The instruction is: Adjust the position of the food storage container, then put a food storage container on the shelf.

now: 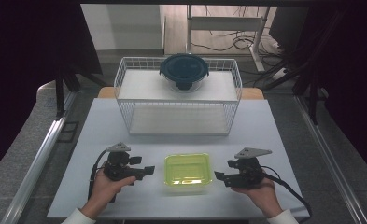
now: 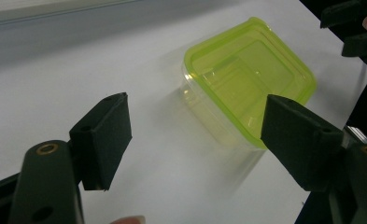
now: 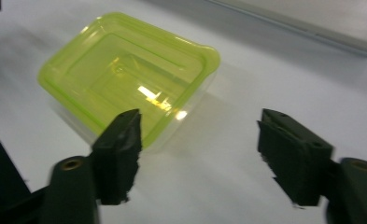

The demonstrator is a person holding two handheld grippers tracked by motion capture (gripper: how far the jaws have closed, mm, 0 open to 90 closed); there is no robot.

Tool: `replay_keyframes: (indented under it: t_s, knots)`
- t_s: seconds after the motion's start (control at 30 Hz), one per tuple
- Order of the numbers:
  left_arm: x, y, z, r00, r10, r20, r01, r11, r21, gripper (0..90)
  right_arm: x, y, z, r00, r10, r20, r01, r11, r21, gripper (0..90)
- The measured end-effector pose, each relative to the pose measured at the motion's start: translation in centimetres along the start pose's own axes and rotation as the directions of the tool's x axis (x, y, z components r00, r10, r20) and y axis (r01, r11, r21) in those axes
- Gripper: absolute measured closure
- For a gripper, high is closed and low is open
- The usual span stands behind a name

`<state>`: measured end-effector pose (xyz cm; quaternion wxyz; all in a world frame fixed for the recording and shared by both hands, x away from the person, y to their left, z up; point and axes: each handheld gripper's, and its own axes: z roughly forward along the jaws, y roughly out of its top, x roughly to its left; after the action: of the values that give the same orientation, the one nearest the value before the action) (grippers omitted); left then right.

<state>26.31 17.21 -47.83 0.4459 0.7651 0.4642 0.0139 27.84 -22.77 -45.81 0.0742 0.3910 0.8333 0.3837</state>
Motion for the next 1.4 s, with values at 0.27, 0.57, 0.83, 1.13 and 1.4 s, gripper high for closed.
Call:
replay_keyframes:
  t_s: [0.27,0.57,0.83,1.13,1.4]
  knots:
    - [-0.1,-0.1,0.1,0.9998,-0.017,0.009,0.017,0.9998,-0.001,22.8,0.2,0.0,0.4,0.9949,0.070,-0.073,-0.072,0.997,-0.026,21.5]
    - [-0.2,-0.3,0.4,0.9996,-0.026,0.011,0.026,0.9996,0.010,22.8,0.1,0.1,0.0,0.9962,0.068,-0.054,-0.071,0.997,-0.042,21.7]
    - [-0.1,0.0,0.7,0.9985,-0.048,0.025,0.048,0.9988,0.004,21.6,-0.1,0.0,0.0,0.9926,0.100,-0.069,-0.104,0.993,-0.058,22.8]
    - [-1.1,0.3,1.7,0.9945,-0.069,0.078,0.068,0.9975,0.017,23.1,-0.1,0.2,0.7,0.9789,0.151,-0.137,-0.161,0.985,-0.062,28.8]
    - [-1.1,0.5,3.5,0.9837,-0.149,0.101,0.142,0.9874,0.069,26.0,-0.4,0.5,2.4,0.9633,0.215,-0.160,-0.220,0.975,-0.014,33.7]
